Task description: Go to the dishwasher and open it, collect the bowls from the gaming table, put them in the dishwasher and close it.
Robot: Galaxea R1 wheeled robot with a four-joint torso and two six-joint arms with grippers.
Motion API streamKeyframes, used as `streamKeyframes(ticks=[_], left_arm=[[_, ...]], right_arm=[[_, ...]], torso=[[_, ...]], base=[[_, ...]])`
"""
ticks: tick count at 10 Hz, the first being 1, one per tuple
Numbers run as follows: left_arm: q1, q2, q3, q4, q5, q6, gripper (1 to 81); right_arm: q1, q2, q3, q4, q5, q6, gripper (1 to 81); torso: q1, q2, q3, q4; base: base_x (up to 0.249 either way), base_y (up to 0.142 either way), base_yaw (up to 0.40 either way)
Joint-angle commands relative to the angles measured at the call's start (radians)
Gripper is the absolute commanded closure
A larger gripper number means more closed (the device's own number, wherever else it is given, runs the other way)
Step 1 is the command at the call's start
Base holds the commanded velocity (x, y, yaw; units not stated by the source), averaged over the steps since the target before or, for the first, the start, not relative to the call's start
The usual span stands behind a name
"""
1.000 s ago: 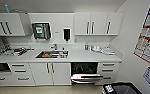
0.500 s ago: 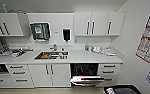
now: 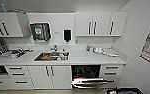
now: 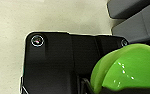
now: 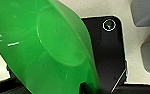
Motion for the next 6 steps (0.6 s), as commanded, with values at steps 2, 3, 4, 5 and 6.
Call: streamKeyframes(ticks=[2, 3, 4, 5, 6], left_arm=[[-0.054, -0.007, 0.004, 0.000, 0.037, -0.001, 81.1], [-0.054, -0.005, 0.004, 0.000, 0.037, -0.002, 81.1], [-0.054, -0.005, 0.004, 0.000, 0.037, -0.001, 81.1], [-0.054, -0.005, 0.004, 0.000, 0.037, -0.002, 81.1], [-0.054, -0.004, 0.004, 0.000, 0.037, -0.001, 81.1]], right_arm=[[0.047, 0.004, 0.005, -0.009, -0.039, -0.006, 81.1], [0.047, 0.003, 0.005, -0.009, -0.039, -0.006, 81.1], [0.046, 0.003, 0.005, -0.008, -0.037, -0.006, 81.1], [0.043, 0.001, 0.005, -0.008, -0.037, -0.006, 81.1], [0.044, 0.001, 0.005, -0.008, -0.037, -0.006, 81.1]], torso=[[0.000, 0.000, 0.000, 0.000], [0.000, 0.000, 0.000, 0.000], [0.000, 0.000, 0.000, 0.000], [0.000, 0.000, 0.000, 0.000], [0.000, 0.000, 0.000, 0.000]], base=[[0.087, 0.062, 0.000], [0.087, 0.062, 0.000], [0.086, 0.062, 0.000], [0.088, 0.062, 0.000], [0.090, 0.062, 0.000]])
